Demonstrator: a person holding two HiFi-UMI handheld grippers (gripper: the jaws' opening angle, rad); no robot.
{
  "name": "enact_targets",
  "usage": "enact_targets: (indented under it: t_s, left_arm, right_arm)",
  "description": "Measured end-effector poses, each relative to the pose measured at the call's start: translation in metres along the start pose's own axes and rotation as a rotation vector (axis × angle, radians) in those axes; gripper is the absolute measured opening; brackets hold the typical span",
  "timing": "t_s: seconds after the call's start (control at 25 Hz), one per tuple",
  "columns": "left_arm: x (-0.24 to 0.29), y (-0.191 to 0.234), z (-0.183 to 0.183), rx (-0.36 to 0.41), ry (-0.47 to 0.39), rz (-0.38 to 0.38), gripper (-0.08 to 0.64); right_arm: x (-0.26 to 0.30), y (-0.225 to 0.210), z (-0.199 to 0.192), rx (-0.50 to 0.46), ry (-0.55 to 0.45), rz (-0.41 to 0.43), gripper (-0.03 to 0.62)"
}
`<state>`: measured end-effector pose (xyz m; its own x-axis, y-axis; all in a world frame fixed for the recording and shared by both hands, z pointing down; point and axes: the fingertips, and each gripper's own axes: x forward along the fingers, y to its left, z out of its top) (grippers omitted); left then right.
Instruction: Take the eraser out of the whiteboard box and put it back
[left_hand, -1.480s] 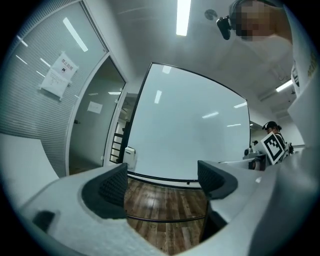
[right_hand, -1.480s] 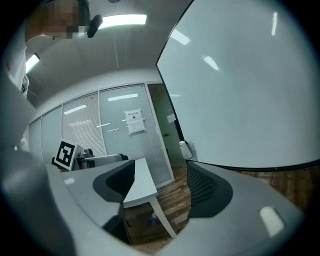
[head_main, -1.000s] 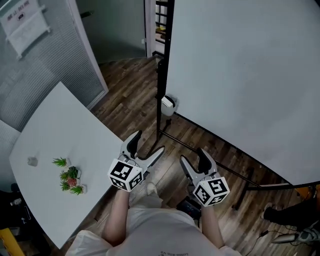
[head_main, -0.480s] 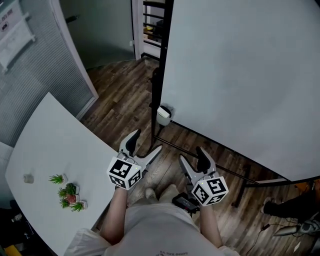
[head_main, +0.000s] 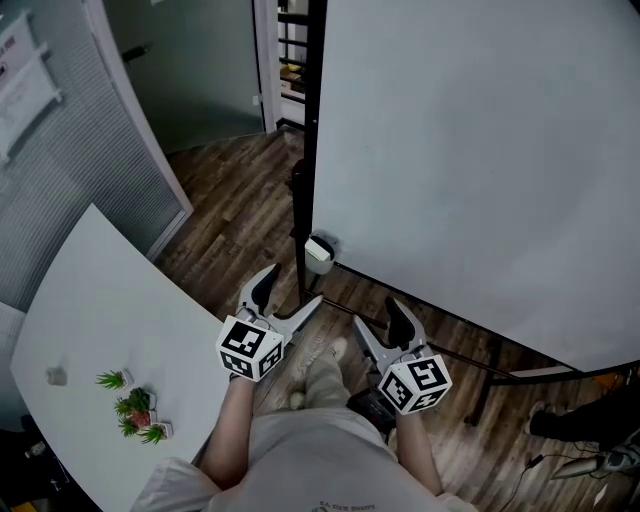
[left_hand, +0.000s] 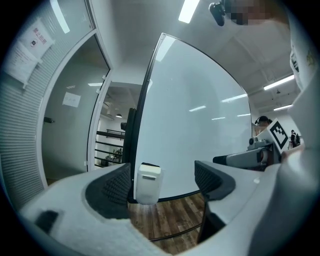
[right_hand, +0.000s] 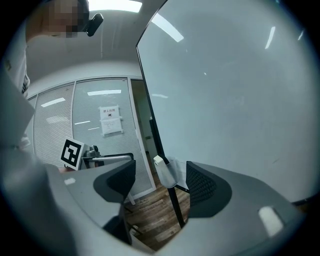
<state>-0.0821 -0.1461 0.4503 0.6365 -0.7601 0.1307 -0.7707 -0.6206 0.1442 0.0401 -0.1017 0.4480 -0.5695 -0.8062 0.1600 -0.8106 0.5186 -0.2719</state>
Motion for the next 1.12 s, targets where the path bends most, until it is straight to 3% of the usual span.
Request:
enact_targets:
  t_s: [0.68,1.12]
  left_arm:
    - [0.038,0.02,-0.014,0.04,0.07,0.016,0.368]
    - [0.066,0.026,-0.018,0.072,0.074,-0.002,0.345]
  right_arm:
    - [0.029,-0.023,-0.009,0.026,0.046,0.006,0.311]
    - [0.029,-0.044,-0.015,0.048,0.054,-0.039,0.31]
